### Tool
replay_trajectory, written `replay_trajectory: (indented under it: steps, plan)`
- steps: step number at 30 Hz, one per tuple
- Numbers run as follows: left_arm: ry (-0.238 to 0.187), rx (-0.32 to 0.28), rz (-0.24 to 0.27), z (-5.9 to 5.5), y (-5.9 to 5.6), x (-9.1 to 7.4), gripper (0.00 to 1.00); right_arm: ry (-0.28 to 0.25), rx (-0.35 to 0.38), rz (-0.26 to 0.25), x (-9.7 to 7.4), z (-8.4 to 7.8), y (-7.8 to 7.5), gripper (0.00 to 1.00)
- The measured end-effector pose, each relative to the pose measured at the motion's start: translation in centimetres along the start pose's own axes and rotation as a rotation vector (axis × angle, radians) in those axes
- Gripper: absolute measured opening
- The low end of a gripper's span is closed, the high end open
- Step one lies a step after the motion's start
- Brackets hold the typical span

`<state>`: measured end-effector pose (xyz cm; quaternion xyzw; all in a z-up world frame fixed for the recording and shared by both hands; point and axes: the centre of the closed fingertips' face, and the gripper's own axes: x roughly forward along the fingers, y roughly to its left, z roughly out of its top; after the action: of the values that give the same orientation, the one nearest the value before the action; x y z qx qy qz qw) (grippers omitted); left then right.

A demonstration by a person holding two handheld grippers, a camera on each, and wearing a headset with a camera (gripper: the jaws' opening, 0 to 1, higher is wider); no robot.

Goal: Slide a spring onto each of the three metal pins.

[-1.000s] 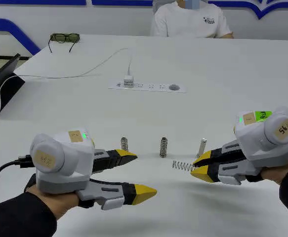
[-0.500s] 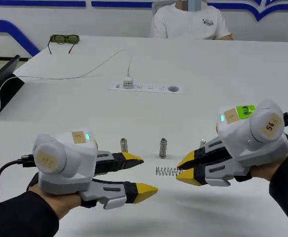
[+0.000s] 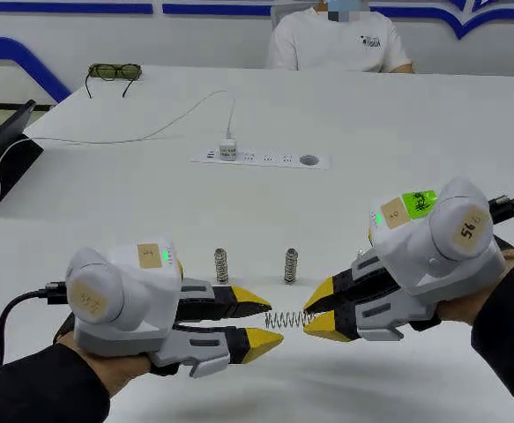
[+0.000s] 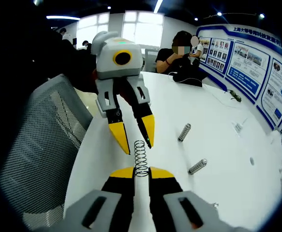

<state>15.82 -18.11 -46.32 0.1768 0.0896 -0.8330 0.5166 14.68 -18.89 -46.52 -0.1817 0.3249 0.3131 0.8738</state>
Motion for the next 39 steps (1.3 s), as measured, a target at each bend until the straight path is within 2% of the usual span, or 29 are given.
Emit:
replay_trajectory:
  steps: [9, 14, 19, 30, 39]
  plan:
    - [0.005, 0.014, -0.016, -0.1, -0.5, 0.2, 0.13, 0.011, -0.016, 0.018, -0.1, 0.3, 0.5, 0.11]
    - [0.008, 0.019, -0.018, -0.1, -0.5, 0.1, 0.13, -0.011, -0.01, 0.02, -0.6, 1.1, 0.6, 0.11]
    - [0.011, 0.022, -0.021, -0.2, -0.6, 0.2, 0.12, -0.057, -0.005, 0.02, -1.0, 2.7, 0.7, 0.12]
    - [0.009, 0.021, -0.024, -0.2, -0.6, 0.2, 0.11, -0.121, -0.025, 0.023, -0.4, 5.6, 0.8, 0.12]
    - [-0.005, 0.009, -0.032, 0.1, -0.9, 0.4, 0.11, -0.139, -0.041, 0.034, 0.4, 6.5, 1.2, 0.12]
